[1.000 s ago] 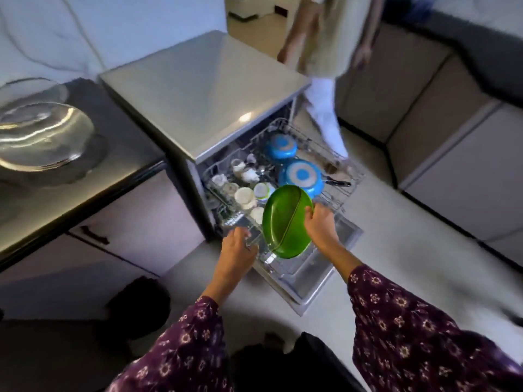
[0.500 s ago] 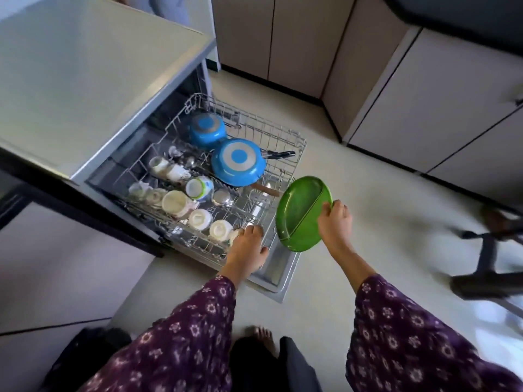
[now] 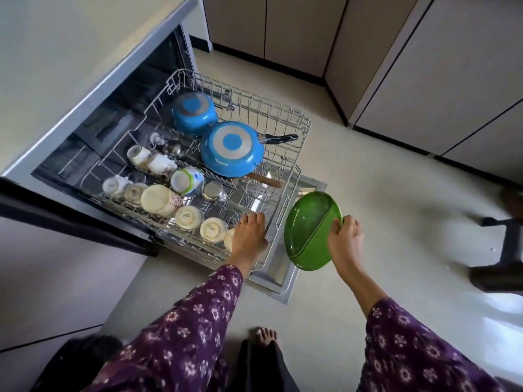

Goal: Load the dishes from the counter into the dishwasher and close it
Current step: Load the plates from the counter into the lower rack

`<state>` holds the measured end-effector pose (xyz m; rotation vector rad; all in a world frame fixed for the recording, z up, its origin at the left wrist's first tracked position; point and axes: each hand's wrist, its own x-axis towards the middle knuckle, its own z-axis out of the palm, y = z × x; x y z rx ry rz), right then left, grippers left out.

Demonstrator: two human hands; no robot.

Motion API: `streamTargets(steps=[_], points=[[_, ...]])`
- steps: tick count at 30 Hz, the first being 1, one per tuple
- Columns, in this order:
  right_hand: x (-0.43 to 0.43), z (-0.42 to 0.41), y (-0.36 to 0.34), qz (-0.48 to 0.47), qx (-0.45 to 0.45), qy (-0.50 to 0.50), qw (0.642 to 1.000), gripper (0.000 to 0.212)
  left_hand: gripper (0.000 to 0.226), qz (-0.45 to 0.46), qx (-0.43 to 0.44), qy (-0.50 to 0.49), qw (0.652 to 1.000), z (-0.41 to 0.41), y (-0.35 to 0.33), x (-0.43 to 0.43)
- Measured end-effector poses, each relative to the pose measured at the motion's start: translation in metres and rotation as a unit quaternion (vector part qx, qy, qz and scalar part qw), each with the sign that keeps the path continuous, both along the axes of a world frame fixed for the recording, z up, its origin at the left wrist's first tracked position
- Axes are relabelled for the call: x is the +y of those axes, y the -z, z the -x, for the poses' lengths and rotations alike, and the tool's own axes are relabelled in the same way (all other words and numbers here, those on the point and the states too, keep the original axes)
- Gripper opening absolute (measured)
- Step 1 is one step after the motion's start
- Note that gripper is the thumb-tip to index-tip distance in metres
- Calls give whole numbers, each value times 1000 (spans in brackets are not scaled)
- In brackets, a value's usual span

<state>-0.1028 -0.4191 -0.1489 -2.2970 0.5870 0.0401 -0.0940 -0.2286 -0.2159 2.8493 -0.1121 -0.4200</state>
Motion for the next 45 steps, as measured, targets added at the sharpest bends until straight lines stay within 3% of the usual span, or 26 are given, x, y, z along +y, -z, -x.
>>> streamTargets(steps=[13, 18, 30, 36, 45], points=[[35, 7, 39, 2, 60, -69, 996, 21, 32, -70, -72, 27, 995, -13, -6, 39], [59, -6, 44, -10, 57, -103, 993, 20, 28, -82, -84, -25, 993, -27, -1, 80], [128, -51, 68, 49, 64, -220, 972, 27, 53, -169, -84, -111, 976, -56, -6, 167], [165, -71, 81, 70, 59, -266, 960, 33, 48, -218, -116, -133, 960, -76, -1, 214], [223, -98, 98, 79, 61, -288, 953, 34, 34, -214, -130, -195, 948, -99, 4, 299]])
